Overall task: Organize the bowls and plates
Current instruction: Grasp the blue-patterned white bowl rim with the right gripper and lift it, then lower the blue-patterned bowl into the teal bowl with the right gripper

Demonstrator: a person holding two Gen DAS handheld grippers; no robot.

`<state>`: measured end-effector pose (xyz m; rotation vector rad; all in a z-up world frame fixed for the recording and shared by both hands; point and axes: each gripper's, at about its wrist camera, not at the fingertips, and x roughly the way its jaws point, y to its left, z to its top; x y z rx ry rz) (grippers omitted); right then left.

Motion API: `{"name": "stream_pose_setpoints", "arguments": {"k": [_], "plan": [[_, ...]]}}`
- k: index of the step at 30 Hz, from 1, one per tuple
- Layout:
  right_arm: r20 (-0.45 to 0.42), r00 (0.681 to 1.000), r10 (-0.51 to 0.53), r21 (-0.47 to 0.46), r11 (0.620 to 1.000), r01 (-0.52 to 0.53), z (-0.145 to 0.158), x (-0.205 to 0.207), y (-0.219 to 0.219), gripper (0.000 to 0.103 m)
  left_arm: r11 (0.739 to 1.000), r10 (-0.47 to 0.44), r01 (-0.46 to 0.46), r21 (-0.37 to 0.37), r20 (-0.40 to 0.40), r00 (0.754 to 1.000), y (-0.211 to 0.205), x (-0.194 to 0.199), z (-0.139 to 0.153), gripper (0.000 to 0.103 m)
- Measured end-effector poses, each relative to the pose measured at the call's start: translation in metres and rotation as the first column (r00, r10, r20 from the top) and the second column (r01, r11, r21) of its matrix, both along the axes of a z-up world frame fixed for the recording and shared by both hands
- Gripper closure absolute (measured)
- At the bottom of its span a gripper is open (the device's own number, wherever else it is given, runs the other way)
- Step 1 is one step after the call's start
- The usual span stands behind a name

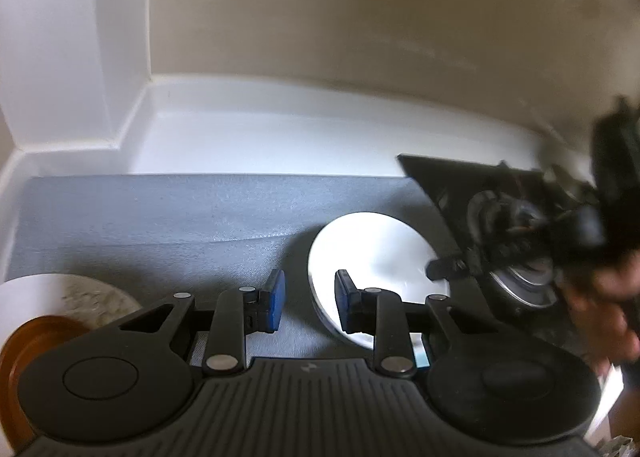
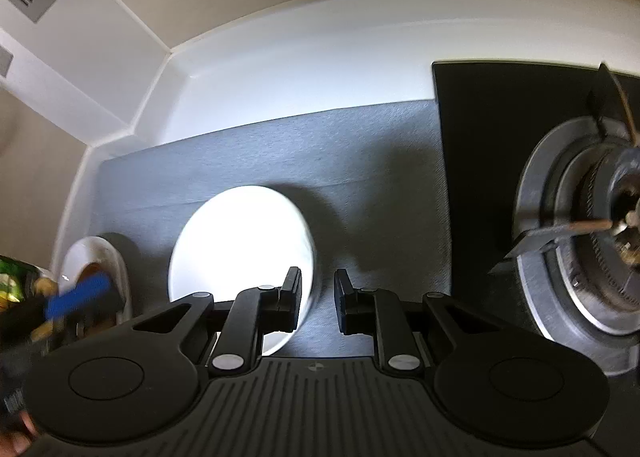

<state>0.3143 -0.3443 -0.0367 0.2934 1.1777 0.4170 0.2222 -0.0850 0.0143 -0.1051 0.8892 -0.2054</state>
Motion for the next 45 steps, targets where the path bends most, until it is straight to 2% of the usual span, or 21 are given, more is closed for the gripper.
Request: {"name": "stream_pose_setpoints", "arguments": {"k": [4,5,10,19,25,36,45], "plan": [[0.012,1.000,-0.001,-0.009,1.000,0.002,-0.006,-0.002,0.001,0.083,0.999,0.001,0.002,0.042,-0.059,0.998,-0.009,0.022,-0.016,0.074],[0.015,1.000,-0.004,-0.007,1.000,0.004,-0.006,-0.001,0.001,0.083,0.999,-0.005,0.008,0.050,-0.070,0.998,-0.012,0.026,-0.020,0.079],[0.027,1.000,-0.014,-0.010,1.000,0.014,-0.008,-0.003,0.002,0.086,0.996,-0.048,0.054,0.066,-0.092,0.995,-0.020,0.029,-0.027,0.092],[0.036,0.999,-0.009,-0.027,1.000,0.010,-0.008,-0.006,0.007,0.088,0.994,-0.066,0.075,0.084,-0.104,0.992,-0.030,0.031,-0.035,0.092],[0.036,0.999,-0.007,-0.024,1.000,0.007,-0.009,-0.007,0.010,0.094,0.992,-0.075,0.084,0.091,-0.102,0.992,-0.031,0.031,-0.035,0.092],[0.038,0.999,-0.014,-0.030,0.999,0.015,-0.009,-0.008,0.011,0.094,0.991,-0.082,0.092,0.098,-0.099,0.992,-0.033,0.032,-0.035,0.092],[0.049,0.998,-0.029,-0.038,0.999,0.031,-0.005,-0.009,0.011,0.095,0.992,-0.081,0.086,0.091,-0.056,0.995,-0.032,0.029,-0.026,0.093]]}}
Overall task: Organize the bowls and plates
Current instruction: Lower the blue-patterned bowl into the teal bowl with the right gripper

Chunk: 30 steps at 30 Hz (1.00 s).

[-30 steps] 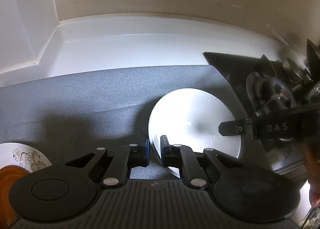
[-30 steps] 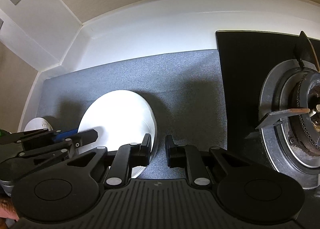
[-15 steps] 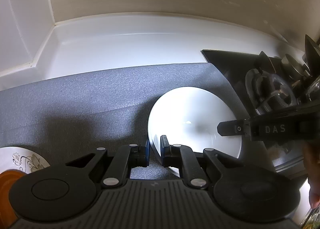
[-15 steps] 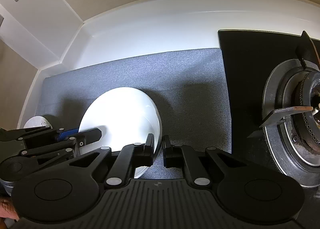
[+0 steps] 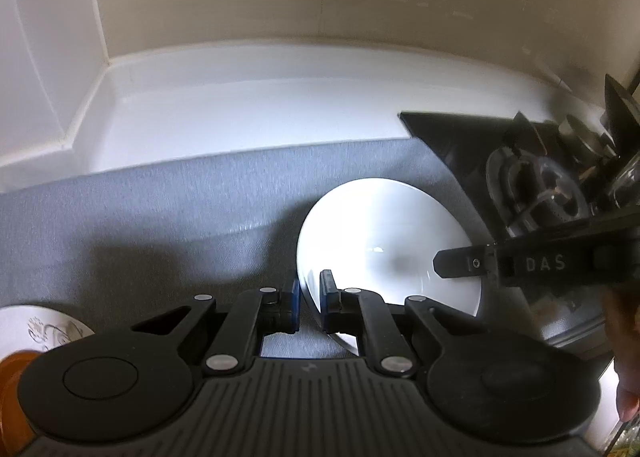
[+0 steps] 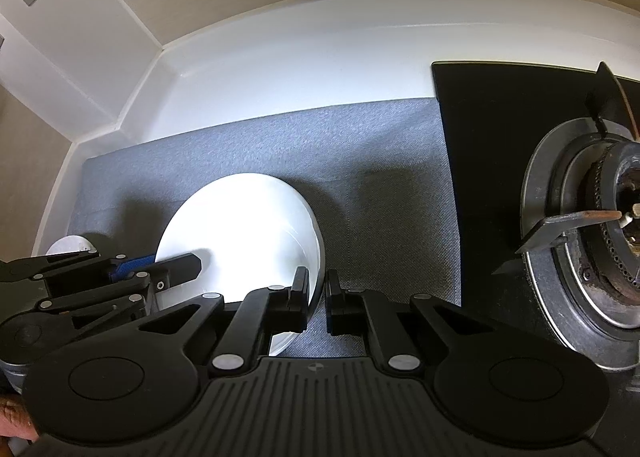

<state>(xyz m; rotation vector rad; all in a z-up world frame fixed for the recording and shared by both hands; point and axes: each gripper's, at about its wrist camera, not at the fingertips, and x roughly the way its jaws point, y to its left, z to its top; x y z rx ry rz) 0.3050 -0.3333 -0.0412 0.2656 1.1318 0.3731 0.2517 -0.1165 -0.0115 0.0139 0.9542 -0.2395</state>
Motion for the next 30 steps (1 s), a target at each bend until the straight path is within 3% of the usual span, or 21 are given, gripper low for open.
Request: {"name": "stream_pose_setpoints", "arguments": {"k": [9,15,21,30], "plan": [[0.098,0.994,-0.038,0.035,0.999,0.035,0.056,-0.008,-0.009,0.095,0.999,-0.005,0.009,-0.034,0.117,0.993,0.006,-0.015,0.054,0.093],[0.137,0.989,-0.046,0.042,0.998,0.041,0.088,-0.039,-0.013,0.095,0.999,-0.037,0.041,-0.022,0.155,0.987,0.005,-0.048,0.084,0.093],[0.111,0.991,-0.069,0.032,0.997,0.066,0.094,-0.081,-0.011,0.095,0.997,-0.070,0.075,-0.031,0.135,0.988,0.007,-0.086,0.086,0.093],[0.043,0.995,-0.087,-0.003,0.996,0.087,0.074,-0.127,-0.004,0.095,0.994,-0.103,0.106,-0.034,0.082,0.991,0.009,-0.118,0.057,0.093]]}}
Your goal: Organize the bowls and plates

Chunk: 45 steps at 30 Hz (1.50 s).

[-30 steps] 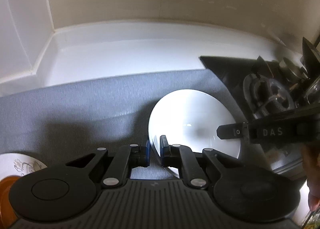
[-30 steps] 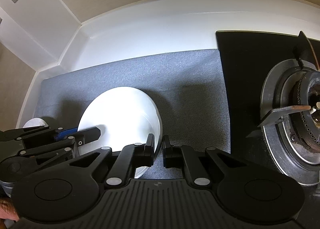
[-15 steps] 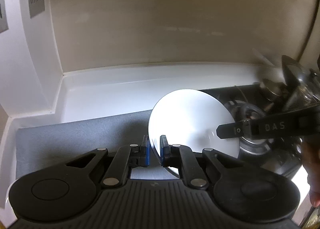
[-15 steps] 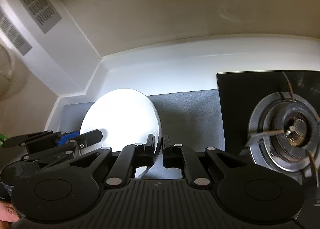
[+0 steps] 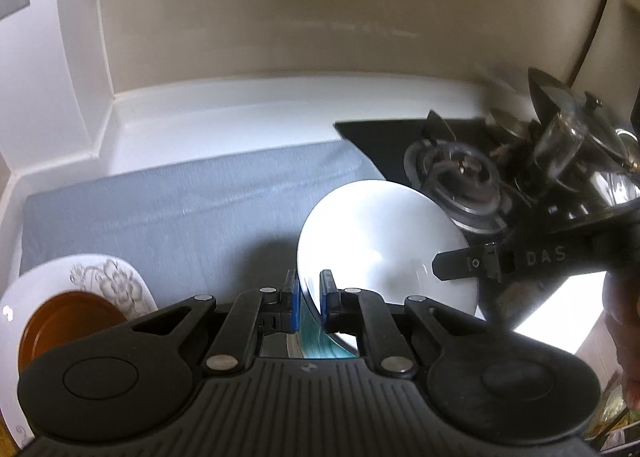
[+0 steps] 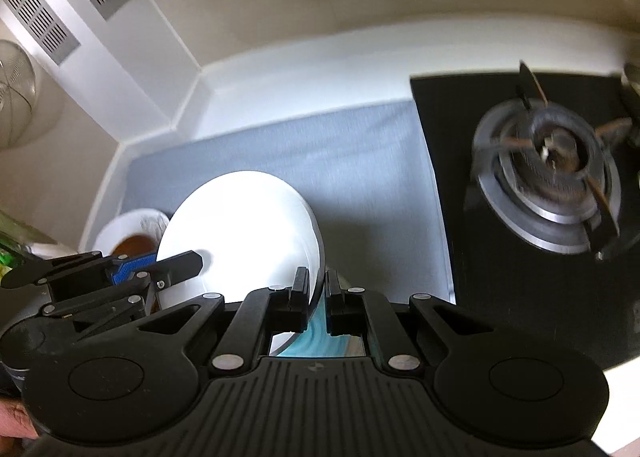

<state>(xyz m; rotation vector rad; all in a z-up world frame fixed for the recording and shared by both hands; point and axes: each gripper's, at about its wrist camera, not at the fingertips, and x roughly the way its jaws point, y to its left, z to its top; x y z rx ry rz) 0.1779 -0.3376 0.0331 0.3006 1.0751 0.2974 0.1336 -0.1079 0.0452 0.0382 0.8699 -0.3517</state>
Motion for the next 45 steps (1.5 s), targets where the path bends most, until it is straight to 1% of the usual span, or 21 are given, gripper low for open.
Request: {"name": "stream_pose_setpoints", "arguments": {"k": [5,12,23,30,36,43,45], "plan": [[-0.032,0.999,-0.010,-0.015,1.000,0.010,-0.015,-0.007,0.005,0.095,1.000,-0.011,0.011,0.024,-0.012,1.000,-0.002,-0.006,-0.012,0.093],[-0.054,0.998,-0.012,-0.030,0.999,0.011,-0.024,-0.010,0.009,0.095,0.999,-0.020,0.021,0.044,-0.029,0.999,-0.003,-0.008,-0.022,0.093],[-0.082,0.997,-0.011,-0.047,0.999,0.007,-0.027,-0.010,0.014,0.095,0.997,-0.024,0.025,0.070,-0.022,0.999,-0.005,-0.009,-0.027,0.093],[-0.084,0.996,-0.016,-0.052,0.999,0.011,-0.026,-0.010,0.015,0.095,0.996,-0.026,0.027,0.089,-0.021,0.999,-0.006,-0.010,-0.033,0.092],[-0.082,0.996,-0.027,-0.067,0.998,0.021,-0.023,-0.010,0.016,0.095,0.993,-0.031,0.032,0.109,-0.014,0.999,-0.011,-0.009,-0.038,0.090],[-0.080,0.997,-0.024,-0.113,0.993,0.015,-0.019,-0.011,0.022,0.094,0.989,-0.041,0.040,0.142,0.004,0.999,-0.018,-0.009,-0.044,0.088],[-0.085,0.996,-0.023,-0.122,0.992,0.012,-0.018,-0.011,0.024,0.094,0.988,-0.040,0.038,0.152,0.011,0.999,-0.020,-0.008,-0.046,0.085]]}}
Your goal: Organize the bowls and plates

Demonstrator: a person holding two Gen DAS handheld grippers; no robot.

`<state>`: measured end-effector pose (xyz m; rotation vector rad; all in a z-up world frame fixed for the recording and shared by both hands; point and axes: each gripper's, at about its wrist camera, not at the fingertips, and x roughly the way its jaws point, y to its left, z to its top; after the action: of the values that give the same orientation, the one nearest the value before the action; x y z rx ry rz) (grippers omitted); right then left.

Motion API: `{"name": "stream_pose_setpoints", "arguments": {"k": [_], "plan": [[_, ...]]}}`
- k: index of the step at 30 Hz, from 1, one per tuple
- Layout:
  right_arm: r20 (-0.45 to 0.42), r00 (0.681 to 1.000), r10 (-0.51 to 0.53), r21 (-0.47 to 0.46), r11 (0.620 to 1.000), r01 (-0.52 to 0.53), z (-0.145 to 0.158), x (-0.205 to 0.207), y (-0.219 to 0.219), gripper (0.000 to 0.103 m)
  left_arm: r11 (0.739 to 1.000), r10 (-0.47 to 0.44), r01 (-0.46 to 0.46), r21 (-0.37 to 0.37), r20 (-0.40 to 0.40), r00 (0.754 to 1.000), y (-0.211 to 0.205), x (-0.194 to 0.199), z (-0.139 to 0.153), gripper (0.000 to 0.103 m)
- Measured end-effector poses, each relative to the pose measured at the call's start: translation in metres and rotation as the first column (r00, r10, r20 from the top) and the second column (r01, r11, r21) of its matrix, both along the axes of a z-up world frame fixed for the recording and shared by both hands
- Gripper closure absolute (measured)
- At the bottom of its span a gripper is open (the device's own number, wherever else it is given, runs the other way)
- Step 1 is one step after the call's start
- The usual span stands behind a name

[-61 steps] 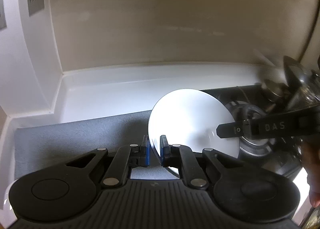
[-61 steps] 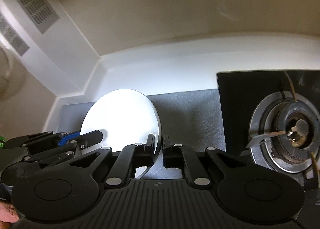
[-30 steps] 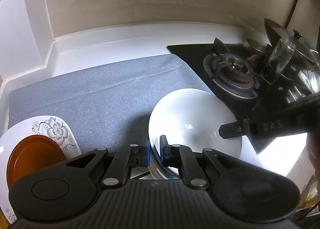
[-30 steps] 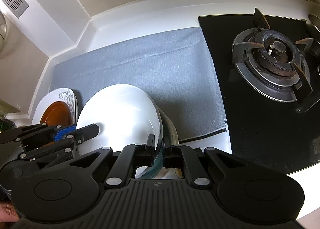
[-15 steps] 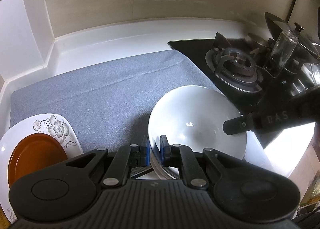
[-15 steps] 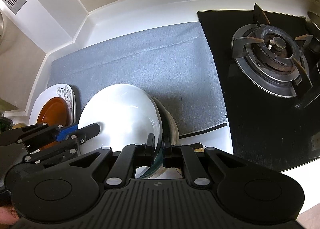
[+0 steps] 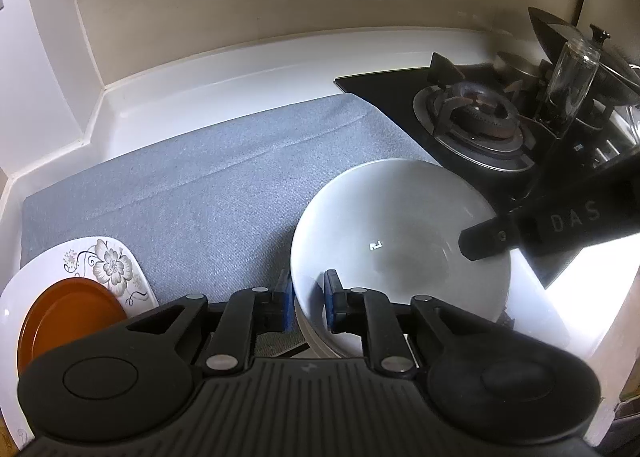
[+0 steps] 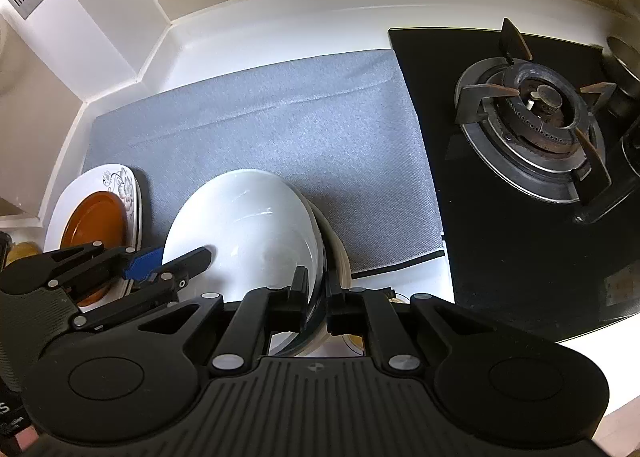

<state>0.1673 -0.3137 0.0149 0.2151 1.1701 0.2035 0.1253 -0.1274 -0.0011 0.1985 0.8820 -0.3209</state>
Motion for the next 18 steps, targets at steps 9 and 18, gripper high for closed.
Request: {"name": "stream_pose_setpoints", "arguments": {"k": [9,18], "plan": [[-0.030,1.000,-0.011,-0.005,1.000,0.011,0.0014,0.0034,0.0027,0.092,1.000,-0.014,0.014,0.008,0.018,1.000,-0.0055,0.0039,-0.0074,0.081],[-0.036,0.999,-0.032,-0.005,0.999,0.031,0.0044,0.0023,0.0003,0.088,1.000,-0.019,0.019,0.020,0.031,0.999,-0.0073,0.0013,-0.0056,0.082]]}}
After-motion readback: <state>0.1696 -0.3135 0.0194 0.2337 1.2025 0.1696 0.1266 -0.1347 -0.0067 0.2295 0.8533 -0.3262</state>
